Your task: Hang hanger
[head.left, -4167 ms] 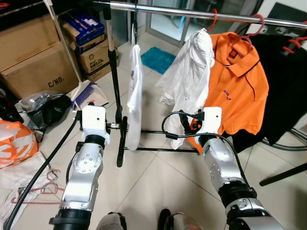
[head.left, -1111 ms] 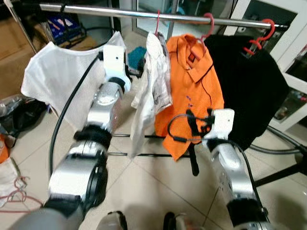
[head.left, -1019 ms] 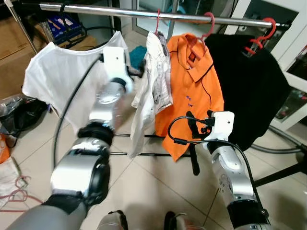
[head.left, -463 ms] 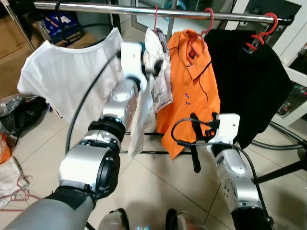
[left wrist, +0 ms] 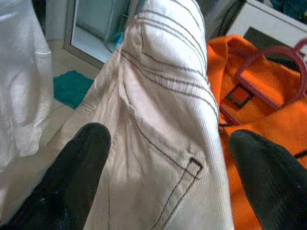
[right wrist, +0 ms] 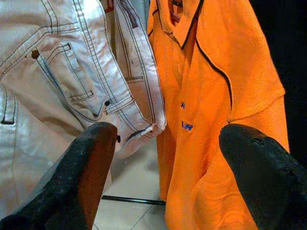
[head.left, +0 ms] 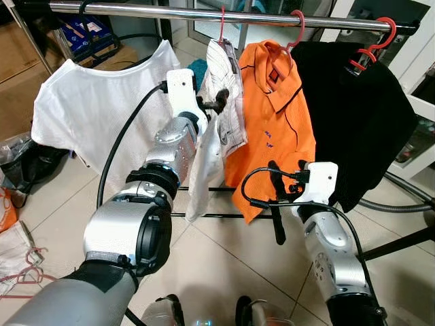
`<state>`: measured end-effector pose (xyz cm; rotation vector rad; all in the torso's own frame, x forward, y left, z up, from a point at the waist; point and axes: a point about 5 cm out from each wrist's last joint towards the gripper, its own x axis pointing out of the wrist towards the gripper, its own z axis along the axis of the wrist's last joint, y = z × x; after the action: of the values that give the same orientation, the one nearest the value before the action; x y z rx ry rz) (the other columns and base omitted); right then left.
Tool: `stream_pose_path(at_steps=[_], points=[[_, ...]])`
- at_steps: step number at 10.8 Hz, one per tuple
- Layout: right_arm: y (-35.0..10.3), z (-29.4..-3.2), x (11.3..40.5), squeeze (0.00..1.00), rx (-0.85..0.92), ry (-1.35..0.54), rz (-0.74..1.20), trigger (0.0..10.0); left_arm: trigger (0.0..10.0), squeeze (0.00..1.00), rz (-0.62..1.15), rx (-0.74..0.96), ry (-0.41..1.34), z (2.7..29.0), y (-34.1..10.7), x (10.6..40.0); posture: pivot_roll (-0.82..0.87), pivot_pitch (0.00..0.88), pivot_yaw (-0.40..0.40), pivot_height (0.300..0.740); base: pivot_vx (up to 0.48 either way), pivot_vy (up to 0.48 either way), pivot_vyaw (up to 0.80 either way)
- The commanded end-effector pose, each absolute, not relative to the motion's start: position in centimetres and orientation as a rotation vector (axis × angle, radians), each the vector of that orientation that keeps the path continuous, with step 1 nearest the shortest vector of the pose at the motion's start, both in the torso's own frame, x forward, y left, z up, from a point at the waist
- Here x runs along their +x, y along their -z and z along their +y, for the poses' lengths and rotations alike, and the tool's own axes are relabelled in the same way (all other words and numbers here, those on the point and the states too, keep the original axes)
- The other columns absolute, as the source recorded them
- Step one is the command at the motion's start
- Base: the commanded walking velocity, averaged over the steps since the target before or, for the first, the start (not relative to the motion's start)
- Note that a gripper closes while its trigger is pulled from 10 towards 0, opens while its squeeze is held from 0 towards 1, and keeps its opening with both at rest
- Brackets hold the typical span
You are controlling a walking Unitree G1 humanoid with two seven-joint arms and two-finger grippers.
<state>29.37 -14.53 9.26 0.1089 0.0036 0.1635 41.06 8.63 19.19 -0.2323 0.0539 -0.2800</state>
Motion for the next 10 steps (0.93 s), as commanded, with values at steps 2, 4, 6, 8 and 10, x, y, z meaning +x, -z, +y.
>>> stream_pose_path(at_steps=[2,4,6,8,10], points=[[-9.2,-14.5,29.5,0.00,0.117,-0.157,0.014,10.0,10.0,0.00,0.082,-0.182,0.341,7.8,-19.8,41.2,-0.21,0.148,-0.010,0.740,0.000,0.000,0.00],[-9.2,-14.4,29.6,0.00,0.123,-0.160,0.020,10.0,10.0,0.00,0.175,-0.162,0.402,6.8,-18.6,40.8,-0.21,0.148,-0.012,0.740,0.000,0.000,0.00],[-9.1,-14.4,29.6,0.00,0.128,-0.159,0.025,10.0,10.0,0.00,0.234,-0.046,0.391,6.8,-17.7,40.6,-0.21,0.153,-0.009,0.740,0.000,0.000,0.00],[-9.0,-14.3,29.6,0.00,0.133,-0.159,0.030,10.0,10.0,0.00,0.322,-0.034,0.357,7.2,-16.3,40.3,-0.20,0.155,-0.008,0.740,0.000,0.000,0.00],[-9.1,-14.2,29.7,0.00,0.137,-0.161,0.031,10.0,0.0,0.00,0.358,-0.037,0.308,8.0,-15.5,40.1,-0.20,0.157,-0.007,0.740,0.000,0.000,0.00]])
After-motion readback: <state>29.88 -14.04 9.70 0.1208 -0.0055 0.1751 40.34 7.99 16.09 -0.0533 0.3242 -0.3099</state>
